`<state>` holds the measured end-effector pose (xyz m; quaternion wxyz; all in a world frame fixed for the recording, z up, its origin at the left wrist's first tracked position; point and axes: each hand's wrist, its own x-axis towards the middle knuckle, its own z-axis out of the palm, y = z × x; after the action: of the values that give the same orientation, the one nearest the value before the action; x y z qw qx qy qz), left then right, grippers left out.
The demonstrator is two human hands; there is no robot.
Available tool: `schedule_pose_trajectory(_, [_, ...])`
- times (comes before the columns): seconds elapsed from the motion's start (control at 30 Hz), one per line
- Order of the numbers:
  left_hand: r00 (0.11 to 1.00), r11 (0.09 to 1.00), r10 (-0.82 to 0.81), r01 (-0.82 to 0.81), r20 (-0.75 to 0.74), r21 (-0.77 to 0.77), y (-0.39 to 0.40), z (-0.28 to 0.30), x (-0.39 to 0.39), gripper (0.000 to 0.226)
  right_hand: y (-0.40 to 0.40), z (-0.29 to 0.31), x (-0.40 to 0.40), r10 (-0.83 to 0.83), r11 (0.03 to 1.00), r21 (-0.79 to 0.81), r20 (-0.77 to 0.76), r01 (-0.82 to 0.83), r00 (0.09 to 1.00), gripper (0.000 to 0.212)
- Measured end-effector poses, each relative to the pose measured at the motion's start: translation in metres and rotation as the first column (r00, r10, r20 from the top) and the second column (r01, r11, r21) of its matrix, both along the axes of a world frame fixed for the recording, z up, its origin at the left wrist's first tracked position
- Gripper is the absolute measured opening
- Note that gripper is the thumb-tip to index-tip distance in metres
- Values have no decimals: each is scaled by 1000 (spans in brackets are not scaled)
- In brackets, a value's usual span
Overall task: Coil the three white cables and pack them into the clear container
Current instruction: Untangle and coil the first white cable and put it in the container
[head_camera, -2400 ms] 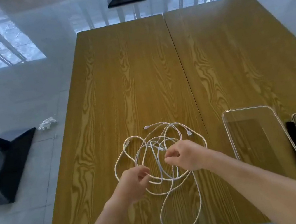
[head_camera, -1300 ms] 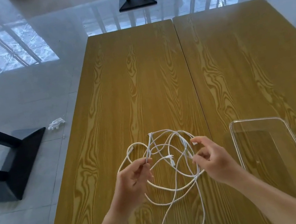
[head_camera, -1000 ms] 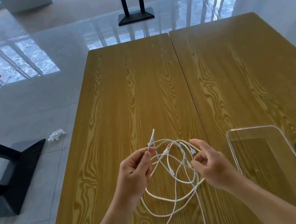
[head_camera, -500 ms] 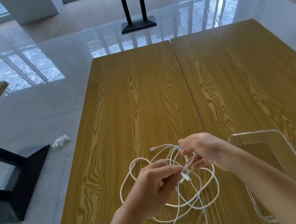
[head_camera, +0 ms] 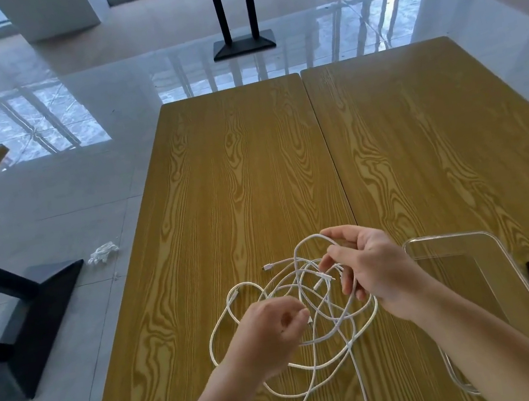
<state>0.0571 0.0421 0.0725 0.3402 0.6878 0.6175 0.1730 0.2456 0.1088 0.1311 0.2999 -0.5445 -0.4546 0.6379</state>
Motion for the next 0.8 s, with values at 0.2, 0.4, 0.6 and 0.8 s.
schedule_pose_trajectory(0.2, [979,980,194,-192,-57,47,33,-7,16,34,-7,5,-1,5,1000,23,-43,-4,999,34])
schedule_pose_trajectory(0.4, [952,950,274,-290,-139,-113,44,-9,19,27,-7,8,5,-16,999,43,-57,18,998,36])
schedule_pose_trajectory(0.6, [967,929,209,-243,-148,-278,40,-17,19,18,-5,7,8,-18,998,56,-57,21,998,39])
schedule_pose_trajectory(0.8, [983,956,183,-185,-30,-228,36,-6,11,27,0,9,19,-1,997,79,-12,2,1000,28])
